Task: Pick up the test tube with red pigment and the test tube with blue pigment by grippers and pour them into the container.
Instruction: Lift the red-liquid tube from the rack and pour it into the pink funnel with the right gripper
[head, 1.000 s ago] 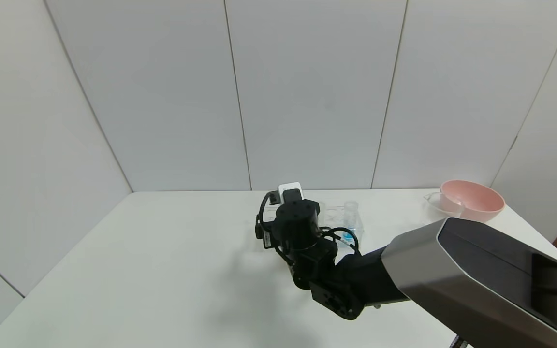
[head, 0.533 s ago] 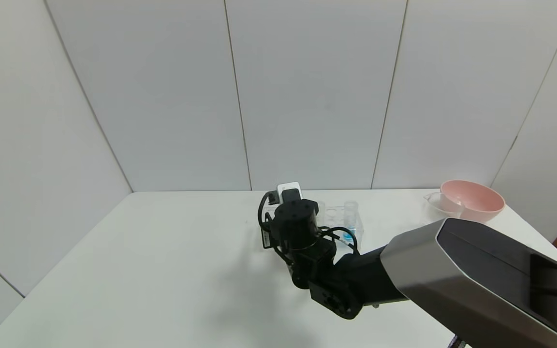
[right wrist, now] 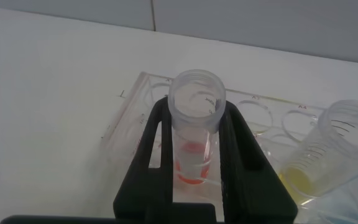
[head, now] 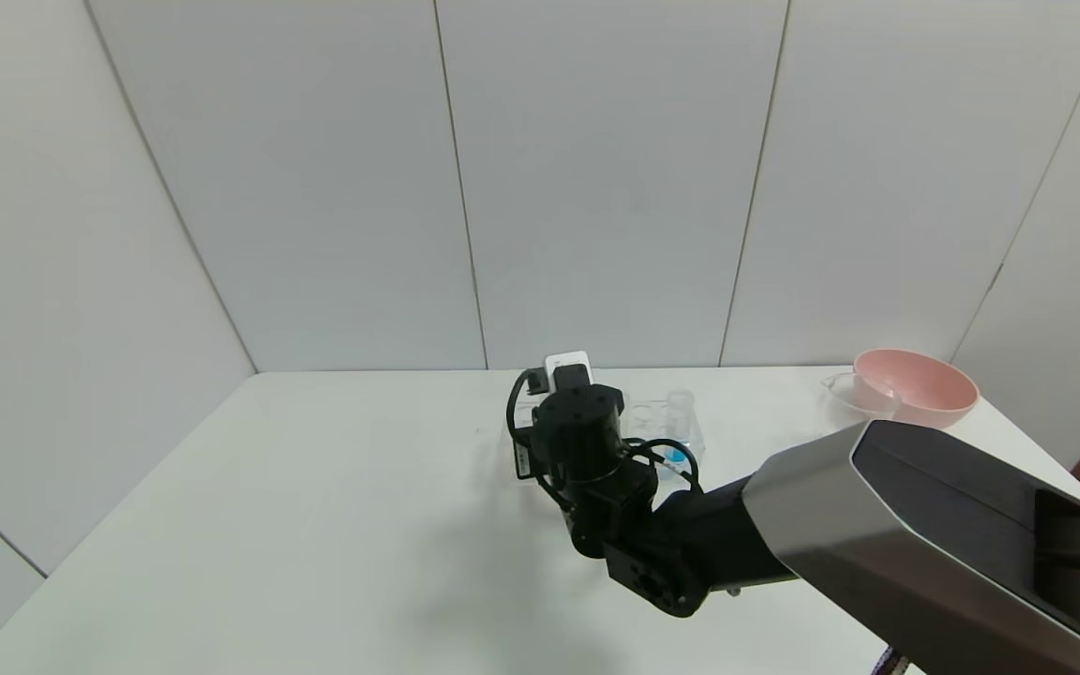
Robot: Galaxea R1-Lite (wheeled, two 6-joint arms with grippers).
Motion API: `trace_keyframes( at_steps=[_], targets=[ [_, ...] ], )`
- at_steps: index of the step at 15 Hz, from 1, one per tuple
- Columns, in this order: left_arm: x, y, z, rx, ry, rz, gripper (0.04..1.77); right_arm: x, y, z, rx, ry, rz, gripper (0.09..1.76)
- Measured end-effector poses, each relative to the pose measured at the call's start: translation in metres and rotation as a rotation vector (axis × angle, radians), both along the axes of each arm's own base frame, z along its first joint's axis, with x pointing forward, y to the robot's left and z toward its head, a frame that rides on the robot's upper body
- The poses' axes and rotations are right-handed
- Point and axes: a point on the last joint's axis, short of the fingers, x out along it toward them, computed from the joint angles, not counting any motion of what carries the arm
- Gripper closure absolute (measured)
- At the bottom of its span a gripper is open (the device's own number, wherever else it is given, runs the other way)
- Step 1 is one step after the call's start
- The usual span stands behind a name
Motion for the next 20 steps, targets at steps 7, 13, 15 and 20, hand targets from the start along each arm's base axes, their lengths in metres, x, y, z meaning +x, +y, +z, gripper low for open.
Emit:
trace_keyframes(
  at_steps=[7,13,15,20],
  targets=[
    [0.000,0.000,0.000,0.000,0.000,0.000,0.05,-0.007,-0.003,0.039,0.010,-0.055,0.018,1.36],
    [0.000,0.000,0.000,0.000,0.000,0.000,0.05,-0.014,-0.008,0.071,0.027,-0.111,0.022,1.36],
    [0.000,0.000,0.000,0.000,0.000,0.000,0.05,-0.015,-0.009,0.072,0.029,-0.112,0.022,1.36],
    [0.000,0.000,0.000,0.000,0.000,0.000,0.05,-0.016,-0.011,0.074,0.025,-0.114,0.022,1.36]
  ],
)
